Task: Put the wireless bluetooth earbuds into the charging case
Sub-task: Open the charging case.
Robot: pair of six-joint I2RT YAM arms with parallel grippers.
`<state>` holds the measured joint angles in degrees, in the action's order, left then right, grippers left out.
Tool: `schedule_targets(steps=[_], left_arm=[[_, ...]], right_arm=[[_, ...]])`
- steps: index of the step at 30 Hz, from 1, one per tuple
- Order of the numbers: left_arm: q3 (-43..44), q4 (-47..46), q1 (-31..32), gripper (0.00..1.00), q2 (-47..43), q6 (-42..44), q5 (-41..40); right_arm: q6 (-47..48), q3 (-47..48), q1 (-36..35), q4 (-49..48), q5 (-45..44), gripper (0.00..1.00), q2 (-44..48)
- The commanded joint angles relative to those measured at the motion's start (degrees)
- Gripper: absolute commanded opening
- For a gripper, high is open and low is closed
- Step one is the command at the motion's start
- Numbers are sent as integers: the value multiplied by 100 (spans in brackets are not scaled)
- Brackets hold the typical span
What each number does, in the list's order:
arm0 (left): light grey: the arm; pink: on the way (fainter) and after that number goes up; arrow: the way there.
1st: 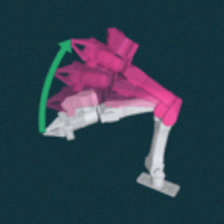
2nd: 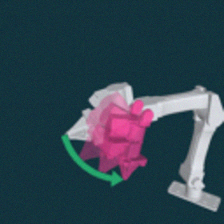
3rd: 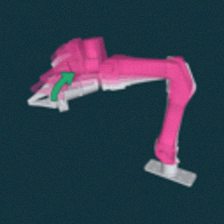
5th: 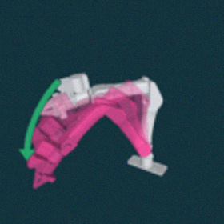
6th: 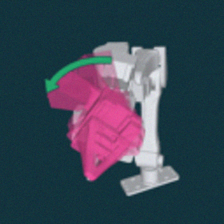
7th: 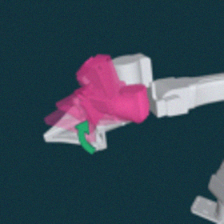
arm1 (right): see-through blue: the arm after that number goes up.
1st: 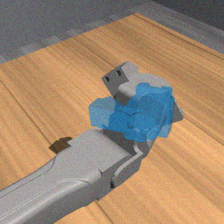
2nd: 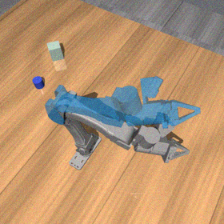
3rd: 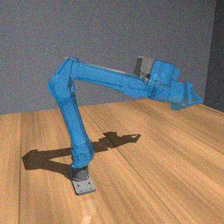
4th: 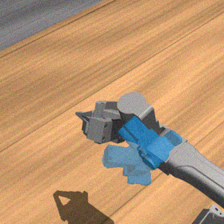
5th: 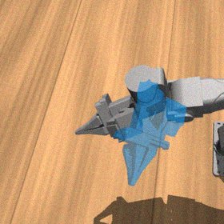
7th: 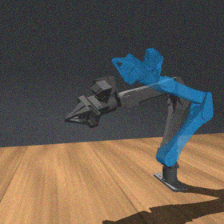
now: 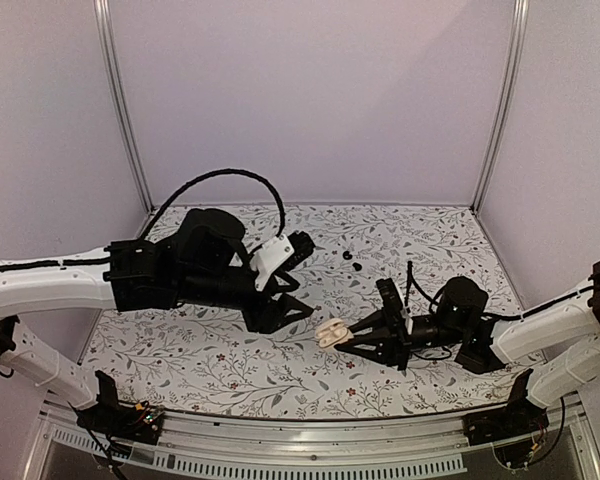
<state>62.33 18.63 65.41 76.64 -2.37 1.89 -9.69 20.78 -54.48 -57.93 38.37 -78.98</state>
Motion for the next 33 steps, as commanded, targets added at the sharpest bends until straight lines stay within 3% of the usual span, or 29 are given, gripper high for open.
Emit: schedule_targets(steps=[1,6,13,20,25,27,33], left_arm=[[-296,-437,-410,62,-598,-595,16],[-905,-325,-979,63,-1062,-1209,160],[-1547,-258,-986,61,-1260,-1209,445],[-1377,-741,-907,60,-910,-1130,824],[-1085,-95,-897,55,-394,-1100,770],[-1023,-229,-757,53,-437,-1054,882],[-846,-888,-618,59,-483,-1023,1587]], right_arm=[[-367,-151,175,-364,-229,0,85],[-549,-258,376,-269,-346,0,333],[-670,-292,447,-157,-483,0,367],[-583,-203,440,-158,-109,0,234],[-503,-145,442,21,-174,0,246],[-460,-128,446,90,-172,0,255],[-399,-59,426,72,87,0,79]])
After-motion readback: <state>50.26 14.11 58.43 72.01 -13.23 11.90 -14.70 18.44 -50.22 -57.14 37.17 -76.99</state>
